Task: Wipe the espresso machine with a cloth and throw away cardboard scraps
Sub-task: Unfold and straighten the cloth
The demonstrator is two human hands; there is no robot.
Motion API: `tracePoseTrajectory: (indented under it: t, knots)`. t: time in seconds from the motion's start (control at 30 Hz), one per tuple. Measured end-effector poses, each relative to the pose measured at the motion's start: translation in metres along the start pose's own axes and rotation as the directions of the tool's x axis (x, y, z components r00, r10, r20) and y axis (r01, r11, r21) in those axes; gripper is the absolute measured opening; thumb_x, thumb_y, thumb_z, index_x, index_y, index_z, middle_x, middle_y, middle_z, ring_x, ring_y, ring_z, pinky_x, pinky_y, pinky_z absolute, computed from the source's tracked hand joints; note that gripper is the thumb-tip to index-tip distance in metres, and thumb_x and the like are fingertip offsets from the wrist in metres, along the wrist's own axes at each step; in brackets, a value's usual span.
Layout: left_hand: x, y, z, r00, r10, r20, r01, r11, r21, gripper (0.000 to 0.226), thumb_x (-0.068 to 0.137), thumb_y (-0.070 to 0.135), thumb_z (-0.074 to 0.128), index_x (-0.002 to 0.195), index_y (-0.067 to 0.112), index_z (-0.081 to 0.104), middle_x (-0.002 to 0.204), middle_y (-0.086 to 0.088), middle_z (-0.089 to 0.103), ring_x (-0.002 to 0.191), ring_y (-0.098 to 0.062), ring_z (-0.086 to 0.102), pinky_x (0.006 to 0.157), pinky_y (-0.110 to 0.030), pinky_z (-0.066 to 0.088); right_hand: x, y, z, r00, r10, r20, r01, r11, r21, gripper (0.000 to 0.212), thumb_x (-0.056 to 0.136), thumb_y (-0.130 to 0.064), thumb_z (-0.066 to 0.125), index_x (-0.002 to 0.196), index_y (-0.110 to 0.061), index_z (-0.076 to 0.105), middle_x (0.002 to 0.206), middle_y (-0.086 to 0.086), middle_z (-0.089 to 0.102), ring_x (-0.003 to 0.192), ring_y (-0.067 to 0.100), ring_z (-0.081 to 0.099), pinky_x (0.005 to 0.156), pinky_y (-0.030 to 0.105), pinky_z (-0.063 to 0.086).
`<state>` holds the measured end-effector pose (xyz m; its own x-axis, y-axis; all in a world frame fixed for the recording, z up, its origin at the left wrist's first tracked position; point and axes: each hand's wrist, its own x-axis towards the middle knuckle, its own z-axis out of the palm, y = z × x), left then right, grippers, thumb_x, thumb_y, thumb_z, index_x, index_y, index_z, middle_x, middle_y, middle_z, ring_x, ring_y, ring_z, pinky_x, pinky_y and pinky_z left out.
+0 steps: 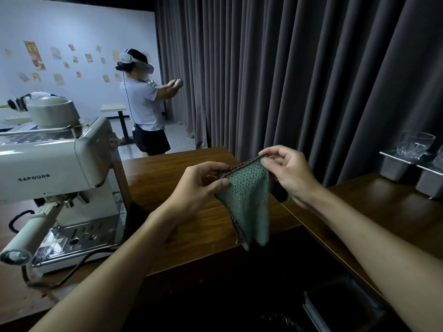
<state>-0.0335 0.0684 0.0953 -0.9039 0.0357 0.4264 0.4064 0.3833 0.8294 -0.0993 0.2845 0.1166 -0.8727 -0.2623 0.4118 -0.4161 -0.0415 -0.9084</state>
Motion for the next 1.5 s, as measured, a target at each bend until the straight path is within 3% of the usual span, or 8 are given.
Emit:
tracePoseTrajectory:
  t: [0.4, 0.5, 0.6, 0.73, 0.87, 1.13, 1.3, 1.5]
  knots:
    - [0.003, 0.012, 0.005, 0.992, 0.116, -0.041, -0.111, 0.989, 0.093, 0.014, 0.1, 0.003, 0.053, 0.112, 0.008, 0.059, 0.09, -0.004, 0.063, 0.079, -0.006, 0.065, 0.07, -0.022, 0.056, -0.006, -0.004, -0.002, 0.994, -0.109, 0.032, 0.113, 0.964, -0.239, 0.034, 0.089, 0.006, 0.056, 0.081, -0.023, 0.07, 0.079, 0.006, 0.07, 0.07, 0.007, 0.059, 0.065, 0.019, 0.047]
    - [0.003, 0.009, 0.008, 0.997, 0.066, -0.04, -0.061, 0.992, 0.11, 0.018, 0.1, 0.0, 0.051, 0.099, 0.008, 0.068, 0.102, -0.003, 0.068, 0.097, -0.014, 0.068, 0.081, -0.03, 0.06, -0.005, -0.004, -0.002, 0.994, -0.108, 0.033, 0.113, 0.96, -0.255, 0.026, 0.09, -0.002, 0.063, 0.082, -0.026, 0.07, 0.083, 0.012, 0.072, 0.073, 0.011, 0.062, 0.069, 0.022, 0.049]
    - [-0.003, 0.011, 0.01, 1.0, -0.021, 0.013, 0.021, 0.999, 0.032, 0.012, 0.094, 0.014, 0.066, 0.104, 0.012, 0.072, 0.104, -0.001, 0.073, 0.099, -0.013, 0.07, 0.085, -0.027, 0.059, -0.004, -0.005, -0.003, 0.99, -0.134, 0.05, 0.142, 0.953, -0.267, 0.023, 0.09, -0.005, 0.066, 0.082, -0.027, 0.069, 0.081, -0.003, 0.07, 0.073, 0.0, 0.064, 0.07, 0.013, 0.048]
    - [-0.009, 0.009, 0.021, 0.996, -0.057, 0.066, 0.055, 0.998, 0.034, 0.051, 0.067, 0.041, 0.085, 0.109, 0.016, 0.069, 0.106, 0.0, 0.072, 0.095, -0.013, 0.072, 0.086, -0.034, 0.06, -0.003, -0.007, -0.002, 0.986, -0.165, 0.027, 0.165, 0.937, -0.309, 0.022, 0.088, -0.008, 0.069, 0.076, -0.027, 0.067, 0.071, -0.004, 0.066, 0.065, 0.004, 0.057, 0.062, 0.015, 0.046]
    - [-0.009, 0.005, 0.034, 1.0, 0.001, 0.018, -0.002, 0.998, 0.065, 0.062, 0.06, 0.05, 0.087, 0.11, 0.017, 0.07, 0.109, 0.002, 0.064, 0.097, -0.01, 0.068, 0.088, -0.03, 0.058, -0.003, -0.009, -0.002, 0.985, -0.172, 0.032, 0.171, 0.899, -0.403, 0.017, 0.083, -0.02, 0.076, 0.073, -0.021, 0.063, 0.055, -0.014, 0.057, 0.051, 0.0, 0.05, 0.05, 0.013, 0.038]
    - [-0.007, 0.003, 0.051, 0.995, 0.081, -0.06, -0.072, 0.988, 0.136, 0.037, 0.07, 0.025, 0.089, 0.102, 0.019, 0.071, 0.095, 0.005, 0.061, 0.079, 0.0, 0.057, 0.07, -0.014, 0.048, -0.001, -0.008, -0.003, 0.975, -0.215, -0.053, 0.164, 0.86, -0.483, 0.022, 0.083, -0.027, 0.076, 0.068, -0.022, 0.06, 0.061, -0.008, 0.056, 0.053, 0.001, 0.05, 0.051, 0.015, 0.039]
    - [-0.004, 0.0, 0.049, 0.985, 0.102, -0.141, -0.081, 0.986, 0.144, 0.01, 0.081, 0.014, 0.081, 0.083, 0.018, 0.071, 0.085, 0.006, 0.065, 0.074, -0.003, 0.06, 0.065, -0.017, 0.049, 0.001, -0.006, -0.012, 0.984, -0.175, -0.035, 0.15, 0.916, -0.372, 0.018, 0.084, -0.028, 0.075, 0.074, -0.018, 0.063, 0.069, 0.005, 0.065, 0.065, 0.011, 0.058, 0.062, 0.033, 0.049]
    - [0.002, 0.011, 0.037, 0.962, 0.181, -0.203, -0.146, 0.974, 0.174, 0.008, 0.087, 0.013, 0.075, 0.079, 0.013, 0.07, 0.091, 0.008, 0.062, 0.079, 0.001, 0.059, 0.064, -0.012, 0.046, 0.001, -0.002, -0.024, 0.989, -0.148, 0.012, 0.142, 0.915, -0.377, 0.019, 0.085, -0.029, 0.072, 0.071, -0.023, 0.061, 0.063, -0.008, 0.058, 0.059, 0.004, 0.052, 0.059, 0.027, 0.044]
